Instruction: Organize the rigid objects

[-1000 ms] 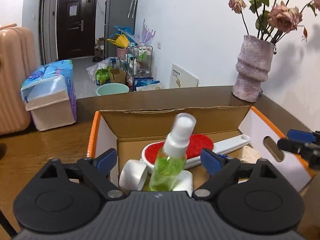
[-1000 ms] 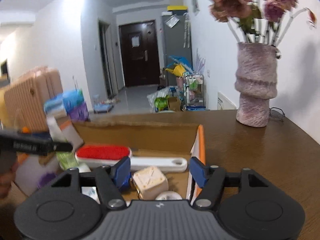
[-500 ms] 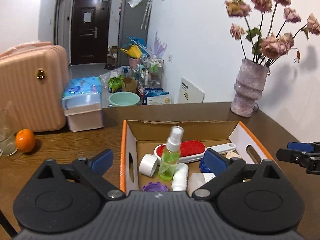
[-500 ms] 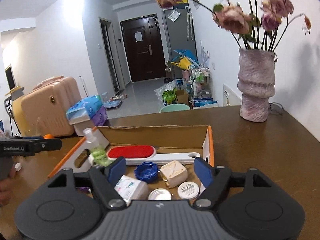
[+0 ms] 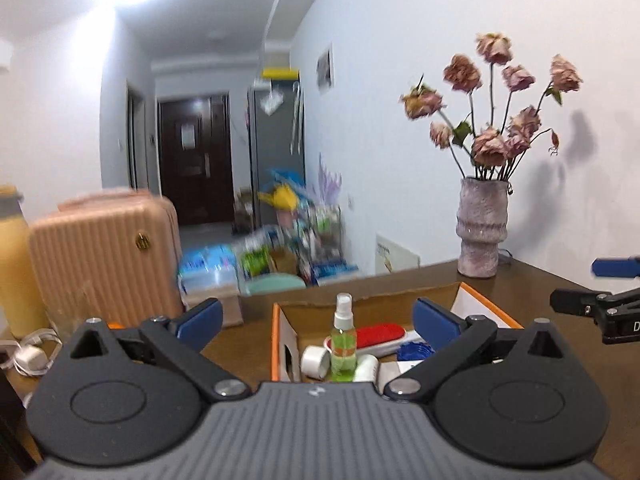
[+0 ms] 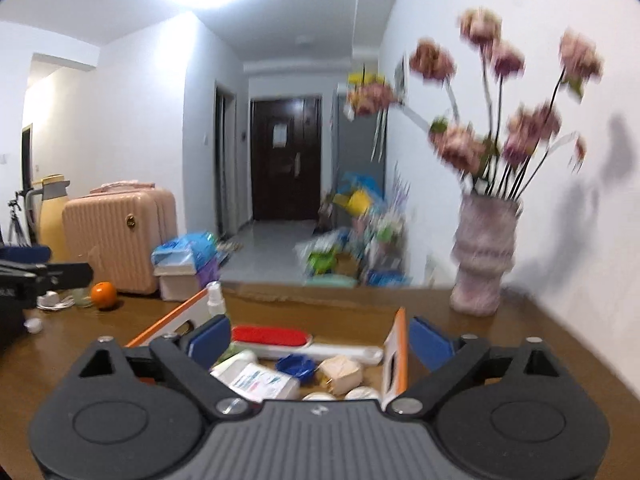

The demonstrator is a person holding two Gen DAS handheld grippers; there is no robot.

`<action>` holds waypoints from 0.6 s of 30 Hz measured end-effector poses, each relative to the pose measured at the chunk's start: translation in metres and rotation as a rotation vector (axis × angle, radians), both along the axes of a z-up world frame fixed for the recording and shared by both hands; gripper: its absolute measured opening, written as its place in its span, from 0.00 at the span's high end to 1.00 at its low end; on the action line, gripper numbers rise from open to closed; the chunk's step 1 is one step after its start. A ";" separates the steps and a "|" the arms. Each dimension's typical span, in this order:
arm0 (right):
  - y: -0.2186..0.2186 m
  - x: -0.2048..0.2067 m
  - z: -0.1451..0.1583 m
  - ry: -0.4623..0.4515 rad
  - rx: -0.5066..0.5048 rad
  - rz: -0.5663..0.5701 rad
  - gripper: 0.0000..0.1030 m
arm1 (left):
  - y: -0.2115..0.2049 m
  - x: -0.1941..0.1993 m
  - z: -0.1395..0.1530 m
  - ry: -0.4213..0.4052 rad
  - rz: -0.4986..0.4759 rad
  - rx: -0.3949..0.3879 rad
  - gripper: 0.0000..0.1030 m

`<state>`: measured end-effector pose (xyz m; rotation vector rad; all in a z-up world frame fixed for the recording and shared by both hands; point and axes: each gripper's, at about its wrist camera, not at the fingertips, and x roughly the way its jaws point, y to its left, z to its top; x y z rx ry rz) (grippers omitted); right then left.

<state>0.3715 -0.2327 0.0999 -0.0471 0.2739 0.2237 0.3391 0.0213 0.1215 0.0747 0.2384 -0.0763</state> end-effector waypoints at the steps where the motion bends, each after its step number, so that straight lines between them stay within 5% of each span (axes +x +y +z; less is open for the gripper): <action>1: 0.000 -0.006 -0.004 -0.030 -0.012 -0.007 0.04 | -0.001 -0.006 -0.004 -0.023 -0.001 0.002 0.00; 6: -0.001 -0.036 -0.025 -0.123 -0.015 -0.027 0.03 | -0.008 -0.031 -0.029 -0.084 0.000 0.000 0.00; 18: 0.001 -0.092 -0.044 -0.090 -0.010 -0.052 0.03 | -0.012 -0.081 -0.049 -0.041 -0.004 -0.058 0.00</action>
